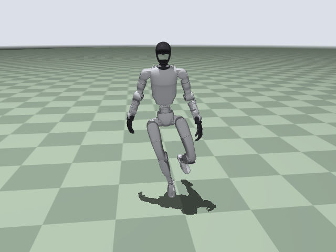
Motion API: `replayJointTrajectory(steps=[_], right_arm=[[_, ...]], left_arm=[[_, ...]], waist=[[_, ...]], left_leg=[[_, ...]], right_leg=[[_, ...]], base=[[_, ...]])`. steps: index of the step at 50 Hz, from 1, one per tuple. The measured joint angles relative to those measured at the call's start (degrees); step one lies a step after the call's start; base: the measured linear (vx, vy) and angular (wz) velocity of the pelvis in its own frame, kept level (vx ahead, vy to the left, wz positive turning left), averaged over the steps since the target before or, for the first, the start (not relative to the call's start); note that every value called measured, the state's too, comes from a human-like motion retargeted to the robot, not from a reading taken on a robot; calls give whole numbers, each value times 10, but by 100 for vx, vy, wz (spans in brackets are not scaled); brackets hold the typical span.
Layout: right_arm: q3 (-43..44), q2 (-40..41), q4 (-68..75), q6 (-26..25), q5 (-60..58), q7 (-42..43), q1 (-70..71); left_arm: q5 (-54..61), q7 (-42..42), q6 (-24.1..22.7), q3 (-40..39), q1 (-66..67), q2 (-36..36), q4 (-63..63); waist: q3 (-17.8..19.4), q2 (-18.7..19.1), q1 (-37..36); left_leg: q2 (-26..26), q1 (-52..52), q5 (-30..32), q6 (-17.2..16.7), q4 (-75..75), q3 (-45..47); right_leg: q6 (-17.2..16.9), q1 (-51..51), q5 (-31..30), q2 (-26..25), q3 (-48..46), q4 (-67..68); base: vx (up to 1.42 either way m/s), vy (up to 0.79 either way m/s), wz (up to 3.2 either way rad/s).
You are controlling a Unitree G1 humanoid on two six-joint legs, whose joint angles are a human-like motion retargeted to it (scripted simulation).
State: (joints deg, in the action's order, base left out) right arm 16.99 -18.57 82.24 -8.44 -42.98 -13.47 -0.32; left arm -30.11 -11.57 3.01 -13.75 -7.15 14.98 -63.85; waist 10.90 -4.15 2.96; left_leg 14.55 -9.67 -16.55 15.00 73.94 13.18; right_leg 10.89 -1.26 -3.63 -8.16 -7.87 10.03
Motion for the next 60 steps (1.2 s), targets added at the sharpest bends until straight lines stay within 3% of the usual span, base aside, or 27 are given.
replayJointTrajectory(steps=[5,7,8,9,12,15,16,17,18,20,22,25,27,28,30,32,33,35,38,40,45,48,50,52,55,58,60], right_arm=[[-59,26,-52,13,-3,-20,27],[-88,31,-81,25,-11,-42,39],[-105,32,-98,32,-16,-55,48],[-125,35,-111,38,-21,-64,62],[-186,58,-110,57,-46,-74,133],[-227,115,-97,50,-77,-35,182],[-233,131,-96,50,-70,-16,182],[-236,144,-92,57,-66,-1,178],[-231,151,-85,76,-71,4,166],[-252,146,-75,92,-72,2,139],[-280,135,-79,58,-50,-2,117],[-253,127,-98,49,-39,-18,96],[-221,121,-132,52,-52,-32,105],[-206,117,-148,52,-59,-18,104],[-190,112,-177,62,-62,28,101],[-210,105,-194,83,-55,63,102],[-212,104,-199,93,-53,68,106],[-206,104,-202,104,-49,65,116],[-164,107,-194,90,-34,56,103],[-130,108,-180,82,-15,59,79],[-52,77,-114,50,32,39,16],[-40,45,-59,20,36,20,-25],[-2,36,-8,-18,27,42,-38],[22,31,40,-51,35,72,-48],[22,35,85,-44,84,74,-49],[35,51,84,-34,101,62,-43],[21,61,69,-27,105,55,-34]], left_arm=[[-90,5,18,14,33,-28,-129],[-107,-22,32,21,46,-30,-178],[-116,-37,40,16,50,-29,-203],[-120,-47,47,7,59,-29,-222],[-92,-47,62,-36,105,-38,-264],[-45,-50,76,-93,127,-48,-295],[-45,-54,87,-106,126,-50,-294],[-47,-58,97,-117,125,-53,-291],[-53,-59,105,-122,127,-59,-284],[-69,-60,104,-131,120,-71,-263],[-82,-50,91,-124,97,-74,-215],[-66,-46,46,-43,78,-67,-120],[-45,-23,25,0,55,-47,-68],[-48,-6,22,20,46,-38,-51],[-57,21,16,60,40,-12,-30],[-67,23,-2,48,47,-1,-26],[-59,20,-13,45,47,10,-28],[-52,14,-11,22,38,20,-43],[-52,1,42,-12,17,27,-81],[-41,-1,71,-25,5,32,-103],[20,-5,54,-13,7,34,-95],[20,-9,26,-16,41,27,-76],[-5,10,22,-29,57,10,-77],[0,53,38,-33,75,-24,-95],[3,39,42,-34,88,-55,-120],[-58,-27,24,-28,96,-69,-131],[-89,-52,12,-16,101,-64,-139]], waist=[[-28,-11,-24],[-32,-4,-25],[-29,4,-30],[-22,8,-29],[-10,2,2],[-11,-24,34],[-14,-32,43],[-21,-38,48],[-34,-39,44],[-65,-41,17],[-77,-44,-13],[-73,-45,-56],[-50,-15,-182],[-42,6,-196],[-44,55,-78],[-45,79,-78],[-43,83,-42],[-30,67,9],[-5,39,39],[7,33,61],[41,5,92],[41,3,63],[53,15,66],[52,18,46],[62,30,41],[67,49,13],[60,65,-8]], left_leg=[[-114,-116,47,0,-204,108],[-179,-129,107,-87,-388,77],[-197,-126,145,-153,-472,29],[-201,-118,173,-187,-529,-5],[-177,-88,176,-224,-580,-17],[-128,-83,159,-169,-521,33],[-127,-72,156,-105,-519,19],[-140,-60,143,-62,-522,-18],[-183,-49,112,-58,-534,-99],[-178,-29,98,-5,-553,19],[-196,-36,124,-29,-548,-44],[-186,-16,176,-32,-561,-5],[-131,53,208,-34,-631,95],[-110,64,214,-33,-629,98],[-27,3,175,-81,-511,-44],[-38,38,172,-33,-537,39],[-45,44,162,-30,-537,29],[-103,78,156,-1,-572,50],[-144,129,154,0,-600,50],[-149,149,152,0,-602,35],[-169,223,89,0,-591,9],[-166,286,61,0,-593,44],[-134,294,69,0,-529,22],[-103,289,92,0,-435,56],[-37,247,88,0,-264,67],[60,169,5,0,-72,56],[97,99,-3,0,4,33]], right_leg=[[-66,-3,-31,62,-23,-44],[-82,-8,-26,65,-34,-53],[-82,-19,-19,47,-32,-57],[-85,-35,-11,34,-33,-62],[-107,-92,8,11,-52,-73],[-122,-108,-2,12,-14,-47],[-135,-116,-9,23,-41,-42],[-149,-126,-13,34,-72,-39],[-167,-141,-9,46,-108,-37],[-190,-137,-41,59,-67,-19],[-203,-130,-99,72,-82,-4],[-259,-128,-152,87,-129,15],[-259,-85,-166,74,-77,102],[-259,-63,-141,65,-71,177],[-259,-19,-73,63,-193,329],[-259,67,13,96,-148,521],[-259,102,56,121,-152,583],[-259,167,113,179,-121,650],[-188,230,146,220,-122,569],[-158,249,149,202,-125,421],[-164,214,147,129,-42,80],[-34,179,130,112,-119,96],[-40,189,122,74,-25,148],[-44,131,148,75,-28,134],[-37,42,157,69,-83,66],[-49,-18,147,44,-83,8],[-50,-43,140,25,-114,-30]], base=[[11,94,68],[25,54,51],[37,13,-14],[48,2,-41],[53,-2,-47],[47,7,-75],[52,10,-4],[73,13,19],[83,19,-2],[89,23,-27],[79,11,-1],[42,-4,-39],[16,-27,-364],[31,-13,-107],[45,6,167],[61,32,-90],[46,47,-42],[40,44,9],[45,2,-13],[41,-11,56],[75,-24,47],[96,-35,-97],[89,-46,-20],[119,-41,-50],[86,-26,-7],[71,-11,4],[45,7,1]])
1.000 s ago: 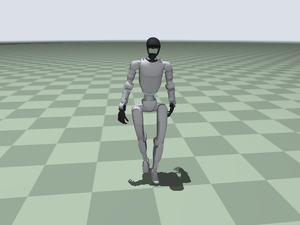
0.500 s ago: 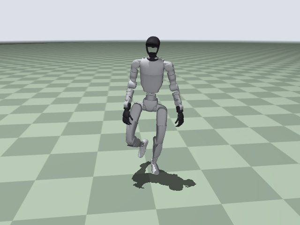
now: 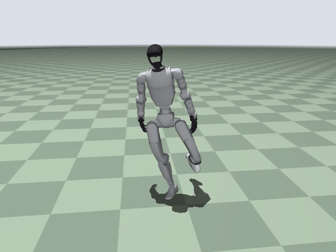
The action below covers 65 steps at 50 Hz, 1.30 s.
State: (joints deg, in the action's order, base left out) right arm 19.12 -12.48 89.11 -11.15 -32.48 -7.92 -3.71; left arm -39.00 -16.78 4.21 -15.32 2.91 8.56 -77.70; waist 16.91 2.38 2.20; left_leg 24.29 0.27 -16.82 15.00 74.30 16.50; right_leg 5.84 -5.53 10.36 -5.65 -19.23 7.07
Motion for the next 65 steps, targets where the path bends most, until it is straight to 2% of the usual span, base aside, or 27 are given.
replayJointTrajectory(steps=[2,5,8,11,12,15,17,18,20,22,25,28,30,31,35,40,43,45,47,48,49,50,52,55,58,61,65], right_arm=[[-28,2,-14,5,-13,-7,19],[-67,2,-26,6,-53,-21,58],[-97,-7,-45,-3,-98,-51,116],[-117,-8,-68,1,-122,-67,171],[-124,-6,-77,7,-122,-69,186],[-136,-1,-105,30,-103,-66,216],[-144,7,-128,49,-89,-72,228],[-148,11,-140,60,-84,-79,231],[-161,18,-164,80,-79,-102,233],[-172,24,-184,97,-93,-127,223],[-181,48,-194,113,-136,-107,198],[-186,58,-176,114,-155,-55,167],[-179,52,-158,99,-174,-38,148],[-174,50,-143,88,-178,-27,140],[-130,42,-60,52,-154,22,117],[-80,20,27,20,-83,-29,76],[-62,14,47,13,-67,-33,47],[-58,12,56,4,-61,-13,29],[-58,12,63,-1,-60,2,13],[-60,13,66,-3,-62,4,7],[-63,14,69,-6,-65,1,2],[-68,14,71,-9,-69,-4,-3],[-63,12,70,-21,-80,-19,1],[-46,4,50,-33,-86,-24,12],[-61,-15,27,-20,-68,-23,30],[-59,-38,6,-20,-60,-15,62],[-63,-61,-19,-10,-59,-3,103]], left_arm=[[-8,3,-3,10,4,6,-10],[-14,20,10,8,10,11,-25],[1,28,30,-13,-1,4,-38],[27,23,38,-28,-7,-6,-42],[34,19,37,-30,-8,-9,-41],[36,11,25,-23,-9,-21,-37],[26,16,23,-18,-11,-22,-33],[21,20,22,-16,-11,-22,-32],[12,25,19,-15,-11,-20,-34],[7,22,21,-17,-5,-17,-42],[0,13,51,-47,-6,-6,-54],[17,20,65,-47,-18,11,-41],[38,24,50,-44,-29,22,-25],[47,27,42,-46,-32,27,-15],[80,52,38,-42,-52,39,31],[118,96,34,-26,-84,44,85],[134,92,13,-13,-94,41,119],[140,85,3,0,-95,39,137],[135,76,-3,10,-90,37,147],[130,72,-6,13,-85,37,148],[124,68,-7,13,-79,36,146],[117,64,-8,12,-72,36,142],[99,65,2,5,-61,27,124],[87,93,30,-15,-48,-4,76],[94,87,46,-44,-26,-23,19],[72,30,60,-53,-3,-27,-16],[25,2,74,-53,26,-18,-48]], waist=[[-9,-5,-28],[-25,-20,-56],[-34,-38,-67],[-41,-60,-68],[-43,-67,-69],[-61,-87,-68],[-64,-86,-71],[-65,-82,-73],[-67,-70,-78],[-81,-78,-61],[-96,-87,-44],[-109,-59,-48],[-106,-39,-60],[-106,-28,-62],[-99,-3,-36],[-80,-28,15],[-73,-42,30],[-67,-50,40],[-61,-55,49],[-60,-58,52],[-63,-56,51],[-67,-51,49],[-74,-45,28],[-78,-51,12],[-88,-52,23],[-92,-52,19],[-88,-48,-17]], left_leg=[[-24,-78,10,0,29,-19],[-16,-151,3,0,19,-5],[-87,-236,22,0,-53,-21],[-105,-255,30,0,-140,29],[-131,-260,41,0,-176,35],[-278,-270,111,-1,-342,15],[-291,-241,126,-66,-447,10],[-285,-223,124,-85,-493,21],[-267,-184,173,-102,-571,60],[-271,-152,145,-42,-578,103],[-274,-178,133,-42,-528,22],[-207,-152,126,-41,-548,62],[-185,-137,123,-56,-556,26],[-172,-126,121,-59,-561,28],[-194,-77,114,-46,-596,-15],[-271,-32,119,-24,-625,-78],[-304,-19,120,-17,-635,-124],[-322,-3,118,-16,-647,-155],[-333,20,113,-22,-660,-186],[-337,31,110,-25,-666,-199],[-334,40,106,-28,-672,-207],[-326,47,102,-32,-677,-214],[-319,46,92,-27,-672,-213],[-329,24,86,-4,-626,-203],[-327,-31,122,-2,-531,-167],[-309,-86,148,-10,-436,-83],[-241,-108,68,0,-352,56]], right_leg=[[-3,-11,-10,-2,13,-23],[-10,-26,-5,1,11,-36],[-14,-30,-3,11,5,-46],[-35,-46,-5,28,2,-55],[-47,-50,-11,38,0,-58],[-103,-50,-38,94,-25,-59],[-120,-61,-40,87,-17,-53],[-127,-71,-41,80,-16,-52],[-141,-96,-41,62,-14,-48],[-164,-111,-50,68,-15,-36],[-208,-116,-119,74,-22,-1],[-208,-66,-240,30,-36,70],[-208,-28,-292,16,-49,156],[-208,-10,-293,22,-65,208],[-208,63,-220,78,-87,361],[-188,127,-127,160,-91,321],[-142,173,-96,156,-16,205],[-112,192,-84,143,79,125],[-117,191,-98,134,173,69],[-127,184,-135,138,198,50],[-124,179,-128,135,201,52],[-114,174,-98,129,192,66],[-75,157,-68,170,17,77],[-95,136,-50,178,62,74],[-97,92,-41,200,-21,38],[-96,60,-34,201,-59,8],[-85,7,-13,168,-115,-27]], base=[[30,-3,-35],[38,6,6],[9,24,26],[21,38,23],[16,69,15],[24,78,43],[52,27,2],[47,8,-27],[54,9,-28],[81,19,-8],[59,7,-36],[44,-10,-25],[36,-1,-44],[50,20,-21],[52,42,97],[39,21,185],[36,-3,168],[38,-10,187],[47,-17,196],[43,-18,181],[40,-19,160],[42,-25,129],[39,-26,96],[30,-13,138],[27,-14,169],[14,-11,144],[15,-25,75]])
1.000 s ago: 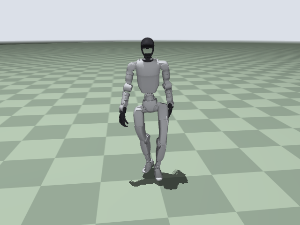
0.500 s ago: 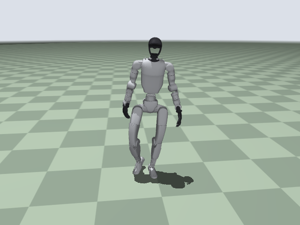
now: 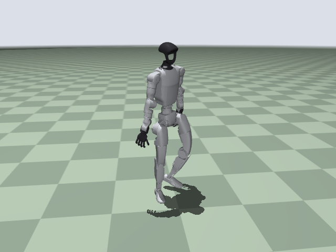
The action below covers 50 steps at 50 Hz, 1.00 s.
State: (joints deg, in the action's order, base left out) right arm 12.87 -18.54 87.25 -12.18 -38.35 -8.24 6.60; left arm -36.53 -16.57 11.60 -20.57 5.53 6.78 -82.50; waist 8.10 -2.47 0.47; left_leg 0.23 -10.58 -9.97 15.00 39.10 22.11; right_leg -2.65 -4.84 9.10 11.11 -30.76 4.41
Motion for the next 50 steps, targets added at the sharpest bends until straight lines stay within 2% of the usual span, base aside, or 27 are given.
replayJointTrajectory(steps=[2,3,8,9,10,12,13,15,17,19,21,23,26,28,30,33,35,36,37,38,39,40,43,45,48,49,50], right_arm=[[-4,-7,-16,7,-6,3,14],[-4,-11,-25,10,-11,4,21],[-6,-3,-77,39,-8,-4,26],[-7,1,-85,46,-2,-8,22],[-8,6,-92,53,5,-13,18],[-9,21,-94,64,13,-23,8],[-9,30,-92,68,14,-29,4],[-8,48,-81,68,5,-41,0],[-19,64,-70,62,-8,-45,0],[-35,74,-62,60,-21,-44,2],[-47,76,-58,62,-40,-39,-5],[-54,74,-59,64,-64,-28,-21],[-61,68,-47,63,-76,-6,-25],[-58,64,-29,56,-73,0,-25],[-49,58,-12,46,-70,-9,-32],[-33,51,4,37,-59,-24,-52],[-25,49,13,33,-44,-22,-65],[-24,49,21,29,-36,-17,-69],[-22,49,28,26,-28,-13,-72],[-18,50,36,21,-20,-11,-72],[-15,49,43,15,-15,-11,-72],[-12,48,49,10,-10,-14,-72],[-17,48,57,-13,-12,-36,-63],[-20,46,51,-25,-26,-49,-52],[-29,43,19,-24,-44,-49,-39],[-30,43,6,-22,-46,-43,-34],[-31,43,-9,-20,-46,-35,-29]], left_arm=[[-15,12,4,2,13,0,-11],[-21,18,7,1,16,-2,-16],[-32,7,21,-10,16,-4,-30],[-31,2,22,-11,13,-5,-28],[-31,-2,24,-11,10,-7,-25],[-27,-2,21,-14,8,-8,-15],[-24,2,18,-14,7,-8,-9],[-20,12,9,-20,2,-11,6],[-12,23,-1,-26,-2,-14,20],[0,29,-8,-25,-13,-12,29],[7,31,-6,-20,-22,-13,32],[6,30,0,-13,-26,-19,38],[7,27,-4,-2,-41,-16,58],[14,37,-12,10,-49,-13,74],[25,55,-20,24,-51,-14,90],[39,69,-32,36,-51,-17,108],[45,67,-35,39,-49,-17,117],[47,65,-33,36,-47,-16,121],[48,64,-31,34,-46,-15,124],[50,66,-29,32,-47,-15,126],[54,73,-27,30,-46,-17,127],[58,81,-24,28,-44,-20,127],[77,105,-17,14,-37,-26,111],[89,118,-14,2,-34,-32,89],[88,105,-2,-16,-27,-36,50],[85,91,6,-18,-23,-36,39],[81,76,14,-19,-19,-36,28]], waist=[[-2,2,-10],[-6,5,-5],[-15,32,7],[-16,32,5],[-17,29,2],[-17,18,-18],[-18,13,-25],[-22,7,-42],[-31,0,-55],[-40,11,-75],[-46,31,-81],[-41,48,-71],[-40,58,-78],[-34,52,-71],[-23,42,-51],[-11,26,-19],[-5,20,4],[-6,19,2],[-5,20,-4],[-5,24,-15],[-3,23,-23],[-2,19,-30],[0,14,-46],[0,14,-42],[-8,21,-25],[-9,21,-21],[-10,19,-17]], left_leg=[[1,5,-17,0,-23,67],[-20,-2,-6,0,-54,83],[-69,16,66,-83,-210,145],[-78,23,79,-63,-229,165],[-88,28,92,-28,-244,185],[-98,48,67,0,-258,203],[-98,53,51,0,-255,186],[-116,10,58,0,-232,75],[-96,12,55,0,-236,98],[-60,-2,65,0,-248,101],[-46,-1,63,0,-252,48],[-48,36,55,0,-263,-2],[-35,36,65,-10,-272,-42],[-47,39,71,-14,-279,-77],[-80,62,77,-9,-295,-118],[-120,89,85,-12,-308,-177],[-137,101,88,-16,-308,-223],[-138,104,89,-20,-310,-229],[-137,105,89,-24,-310,-234],[-131,103,88,-29,-307,-237],[-134,103,89,-34,-304,-238],[-141,103,92,-39,-302,-239],[-139,85,102,-68,-275,-191],[-134,61,118,-103,-236,-162],[-120,25,143,-190,-184,-100],[-113,16,144,-190,-167,-61],[-104,8,142,-175,-152,-14]], right_leg=[[-6,-23,3,-6,-26,-15],[-13,-29,-1,-3,-50,-23],[-31,-82,17,-67,-141,-56],[-37,-92,21,-73,-158,-59],[-45,-101,23,-75,-173,-61],[-60,-123,31,-78,-181,-57],[-68,-130,30,-82,-179,-53],[-94,-132,13,-86,-189,-40],[-123,-121,-28,-86,-204,-13],[-123,-87,-92,-102,-210,31],[-123,-70,-156,-102,-196,102],[-123,-57,-181,-87,-145,202],[-123,21,-133,-81,-73,304],[-123,64,-99,-84,-13,304],[-123,78,-63,-74,45,266],[-100,81,-13,-66,127,163],[-59,84,-9,-77,186,103],[-51,84,-15,-81,200,103],[-38,80,-13,-76,176,106],[-16,67,9,-55,76,115],[-2,56,13,-52,58,104],[8,47,8,-57,82,83],[3,2,11,-48,25,34],[-4,-27,12,-43,-28,2],[0,-43,14,-58,-55,-23],[-1,-46,14,-58,-62,-26],[-3,-49,12,-55,-64,-28]], base=[[13,3,113],[2,17,180],[9,3,180],[11,-1,157],[19,-5,119],[26,-14,77],[22,-11,73],[14,5,71],[-3,-13,39],[-18,-27,18],[19,5,99],[41,20,176],[6,-6,119],[1,-12,191],[11,5,266],[18,4,287],[18,-8,277],[19,-11,208],[15,-11,149],[8,-7,147],[4,-4,154],[8,-7,150],[10,-10,160],[7,-5,203],[10,-4,197],[10,-3,160],[11,0,137]])
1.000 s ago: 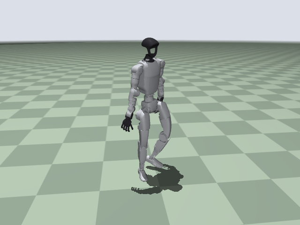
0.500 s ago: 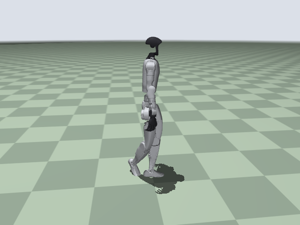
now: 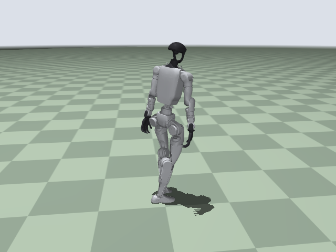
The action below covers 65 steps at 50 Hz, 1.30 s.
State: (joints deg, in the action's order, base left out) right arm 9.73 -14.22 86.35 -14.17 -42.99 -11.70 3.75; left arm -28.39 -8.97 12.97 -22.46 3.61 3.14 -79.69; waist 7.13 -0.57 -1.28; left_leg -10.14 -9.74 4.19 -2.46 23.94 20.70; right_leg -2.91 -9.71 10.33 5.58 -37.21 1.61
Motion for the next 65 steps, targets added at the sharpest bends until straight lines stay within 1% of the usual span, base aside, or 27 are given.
replayJointTrajectory(steps=[3,5,10,12,14,18,20,23,25,27,29,30,32,35,36,38,40,42,43,45,47,50,54,55,59,60,65], right_arm=[[-5,8,-43,13,13,20,15],[-9,16,-71,31,29,18,20],[-6,25,-130,96,63,-31,1],[-7,19,-131,97,60,-37,-12],[-3,12,-115,76,48,-20,-25],[3,1,-50,24,9,26,-44],[8,-3,-19,10,-15,26,-56],[12,-11,17,-9,-45,-13,-61],[21,-6,31,-27,-48,-22,-65],[28,-1,35,-29,-36,-17,-73],[33,3,34,-19,-22,-17,-81],[36,5,33,-13,-14,-17,-85],[42,10,33,-5,4,-12,-96],[39,18,51,-5,37,3,-111],[38,21,59,-10,43,2,-116],[42,27,74,-22,47,-5,-121],[45,32,80,-34,44,-18,-119],[35,35,75,-38,34,-33,-109],[29,36,68,-36,26,-39,-102],[14,36,48,-23,14,-41,-86],[1,33,18,-4,13,-28,-73],[-12,26,-31,33,24,-14,-60],[-6,13,-91,70,33,-27,-41],[-8,11,-103,76,35,-33,-36],[-20,12,-131,92,33,-45,-10],[-25,15,-135,94,32,-47,-7],[-43,32,-139,96,12,-59,-7]], left_arm=[[-20,-35,10,2,18,1,-22],[-42,-46,6,5,31,3,-31],[-96,-44,-2,21,41,7,-34],[-100,-48,-6,30,39,9,-26],[-101,-51,-10,39,37,11,-12],[-90,-33,-18,50,23,8,29],[-79,-23,-23,59,12,6,49],[-61,-13,-30,65,-10,5,74],[-48,-4,-36,74,-20,6,84],[-39,-1,-40,83,-24,9,91],[-37,-3,-41,91,-29,11,94],[-37,-6,-42,96,-31,12,95],[-44,-20,-41,107,-35,19,101],[-62,-40,-45,116,-31,33,110],[-67,-41,-46,118,-26,37,112],[-76,-40,-49,119,-18,42,113],[-84,-43,-48,112,-10,41,118],[-83,-40,-42,85,0,39,118],[-75,-34,-39,69,4,37,116],[-53,-18,-36,36,11,30,106],[-27,-9,-35,11,14,23,93],[3,-13,-42,-3,19,19,71],[63,-65,-110,10,32,21,42],[74,-82,-115,6,36,16,40],[116,-115,-111,-18,37,-5,25],[120,-122,-110,-19,37,-8,23],[100,-143,-110,-5,31,-12,25]], waist=[[-3,-12,17],[-11,-14,29],[-24,-8,42],[-28,-12,35],[-32,-12,25],[-30,15,23],[-15,47,31],[0,55,28],[-1,46,43],[6,43,77],[13,42,106],[15,40,119],[27,28,153],[31,17,148],[29,18,145],[22,7,141],[13,-13,150],[7,-32,150],[5,-40,152],[5,-55,158],[7,-57,153],[13,-42,123],[24,-27,89],[26,-22,87],[43,-2,89],[46,-2,89],[55,-27,46]], left_leg=[[32,18,-55,104,-12,170],[37,34,-74,140,-49,235],[19,53,-80,143,-130,251],[7,63,-92,170,-138,248],[5,62,-107,175,-129,199],[35,83,-127,175,-121,155],[62,106,-133,175,-125,108],[57,129,-129,175,-152,92],[37,132,-117,175,-173,71],[22,146,-114,175,-185,44],[16,159,-117,174,-190,39],[12,166,-121,174,-191,37],[4,188,-130,175,-184,7],[9,223,-149,175,-165,20],[21,228,-151,175,-146,27],[35,234,-126,175,-101,61],[44,221,-59,167,-44,93],[73,193,-21,129,40,126],[90,176,-28,124,86,139],[124,146,-75,166,155,180],[143,120,-87,159,148,204],[150,81,-41,64,57,202],[128,31,-32,59,-32,166],[130,29,-18,49,-60,172],[83,-20,1,-19,-110,-2],[68,-29,5,-17,-113,-35],[45,-33,25,39,-106,49]], right_leg=[[-16,-24,-8,12,-53,-8],[-34,-37,-16,14,-84,-10],[-81,-71,-43,-5,-121,-10],[-100,-85,-56,-3,-125,-3],[-115,-102,-80,-5,-130,9],[-104,-106,-182,1,-123,102],[-22,-76,-227,5,-85,210],[-61,40,-155,39,16,396],[-121,143,-126,-27,158,411],[-90,190,-81,-33,174,374],[-32,215,-50,1,124,301],[-8,224,-44,17,95,257],[16,251,-37,3,156,183],[108,258,-93,-4,202,152],[115,241,-52,4,150,173],[101,217,-19,24,145,194],[80,208,-4,47,169,206],[77,178,11,69,132,202],[76,165,17,69,128,194],[71,143,23,62,142,178],[73,118,23,47,121,150],[78,90,21,0,112,108],[82,59,26,-49,123,72],[82,52,29,-63,127,66],[83,25,41,-117,142,43],[83,19,44,-124,141,38],[79,0,60,-127,169,31]], base=[[16,1,118],[22,0,112],[26,7,98],[39,10,47],[41,6,32],[33,18,73],[29,18,110],[32,20,67],[21,7,123],[32,9,176],[28,8,171],[35,5,193],[53,-3,196],[55,-14,96],[67,-24,95],[62,-20,138],[41,-11,164],[50,-26,94],[37,-25,68],[28,-20,53],[30,-17,16],[26,-14,-28],[26,-10,-30],[35,-6,-22],[20,-6,-19],[20,-9,-20],[27,-6,-63]])
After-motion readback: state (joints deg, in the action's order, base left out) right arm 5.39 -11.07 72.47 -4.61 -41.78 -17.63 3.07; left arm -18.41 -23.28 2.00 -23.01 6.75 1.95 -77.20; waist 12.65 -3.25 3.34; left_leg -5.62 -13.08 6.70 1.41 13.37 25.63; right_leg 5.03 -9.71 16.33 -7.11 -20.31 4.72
